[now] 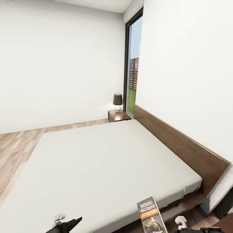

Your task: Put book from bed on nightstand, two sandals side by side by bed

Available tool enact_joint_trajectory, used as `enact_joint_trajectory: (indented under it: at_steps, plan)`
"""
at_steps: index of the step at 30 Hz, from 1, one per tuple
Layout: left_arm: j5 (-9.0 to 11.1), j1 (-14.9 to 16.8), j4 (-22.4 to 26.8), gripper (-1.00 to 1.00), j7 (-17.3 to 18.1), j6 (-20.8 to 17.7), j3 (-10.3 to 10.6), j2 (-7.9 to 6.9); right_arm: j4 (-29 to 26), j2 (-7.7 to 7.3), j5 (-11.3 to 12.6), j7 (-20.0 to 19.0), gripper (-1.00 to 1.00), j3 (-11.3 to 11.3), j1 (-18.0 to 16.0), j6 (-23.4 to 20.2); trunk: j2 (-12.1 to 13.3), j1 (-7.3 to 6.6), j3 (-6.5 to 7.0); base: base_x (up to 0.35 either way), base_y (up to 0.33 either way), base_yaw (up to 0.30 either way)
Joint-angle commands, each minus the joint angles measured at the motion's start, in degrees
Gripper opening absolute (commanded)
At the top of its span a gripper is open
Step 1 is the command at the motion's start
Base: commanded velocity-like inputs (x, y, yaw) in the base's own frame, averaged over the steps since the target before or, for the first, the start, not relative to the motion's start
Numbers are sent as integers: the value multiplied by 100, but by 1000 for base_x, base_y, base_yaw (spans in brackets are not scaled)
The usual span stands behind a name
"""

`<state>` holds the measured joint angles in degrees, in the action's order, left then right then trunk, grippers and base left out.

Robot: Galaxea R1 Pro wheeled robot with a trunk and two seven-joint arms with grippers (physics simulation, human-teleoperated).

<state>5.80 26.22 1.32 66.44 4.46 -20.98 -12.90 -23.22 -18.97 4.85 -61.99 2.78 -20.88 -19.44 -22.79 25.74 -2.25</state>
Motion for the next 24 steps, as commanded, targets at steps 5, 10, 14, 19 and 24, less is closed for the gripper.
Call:
enact_joint_trajectory:
  at_steps: [5,10,14,19,24]
  plan:
    - [53,6,-9,100,10,46,50,-2,-6,-3,51,2,-100,31,-4,-51,-13,4,32,0,0,0]
    - [53,6,-9,100,10,46,50,-2,-7,-2,51,18,-100,31,-4,-51,-13,4,51,0,0,0]
    - [51,6,-9,100,10,46,50,-2,-7,-5,53,-9,-100,30,-5,-51,-13,4,53,0,0,0]
    - [53,6,-9,100,10,46,50,-2,-8,-2,52,-17,-100,33,-4,-51,-13,4,58,0,0,84]
    - [53,6,-9,100,10,46,50,-2,-8,-2,51,-12,-100,32,-4,-51,-13,4,68,0,0,246]
